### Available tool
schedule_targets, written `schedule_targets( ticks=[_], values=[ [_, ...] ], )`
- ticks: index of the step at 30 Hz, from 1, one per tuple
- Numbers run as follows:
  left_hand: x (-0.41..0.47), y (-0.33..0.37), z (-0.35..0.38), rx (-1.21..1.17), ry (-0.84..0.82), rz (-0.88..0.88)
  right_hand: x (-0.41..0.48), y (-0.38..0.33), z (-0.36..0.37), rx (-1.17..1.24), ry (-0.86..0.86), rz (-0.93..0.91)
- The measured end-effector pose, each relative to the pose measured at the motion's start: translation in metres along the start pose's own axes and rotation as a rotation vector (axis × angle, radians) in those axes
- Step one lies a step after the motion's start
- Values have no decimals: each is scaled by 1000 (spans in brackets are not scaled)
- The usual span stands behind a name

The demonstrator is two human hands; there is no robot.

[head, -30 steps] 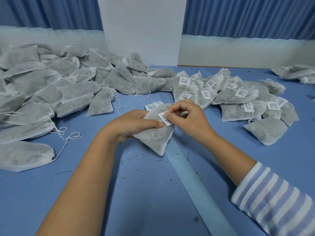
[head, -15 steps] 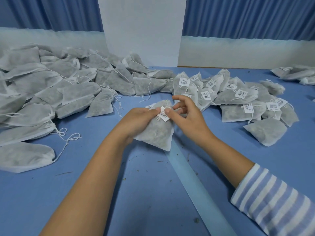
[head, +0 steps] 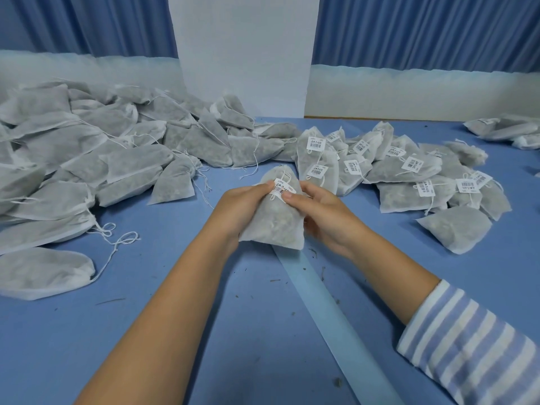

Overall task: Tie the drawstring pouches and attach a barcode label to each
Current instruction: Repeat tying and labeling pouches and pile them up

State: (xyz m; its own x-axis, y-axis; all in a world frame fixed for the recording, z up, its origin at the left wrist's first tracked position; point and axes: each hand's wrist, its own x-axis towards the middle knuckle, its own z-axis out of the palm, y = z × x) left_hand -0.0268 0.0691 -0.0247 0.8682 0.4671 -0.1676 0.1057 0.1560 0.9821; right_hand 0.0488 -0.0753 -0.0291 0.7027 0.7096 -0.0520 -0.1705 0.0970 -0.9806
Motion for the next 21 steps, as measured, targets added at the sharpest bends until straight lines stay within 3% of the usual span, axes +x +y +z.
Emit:
schedule_targets(
  ticks=[11, 14, 21],
  values=[
    [1, 0, 0, -111, -94, -18, 0, -5, 2, 258, -41, -1],
    [1, 0, 0, -158, -128, -34, 0, -5, 3, 251, -36, -37],
    [0, -2, 5, -9, -5, 47, 0, -3, 3, 78, 28, -58]
  ],
)
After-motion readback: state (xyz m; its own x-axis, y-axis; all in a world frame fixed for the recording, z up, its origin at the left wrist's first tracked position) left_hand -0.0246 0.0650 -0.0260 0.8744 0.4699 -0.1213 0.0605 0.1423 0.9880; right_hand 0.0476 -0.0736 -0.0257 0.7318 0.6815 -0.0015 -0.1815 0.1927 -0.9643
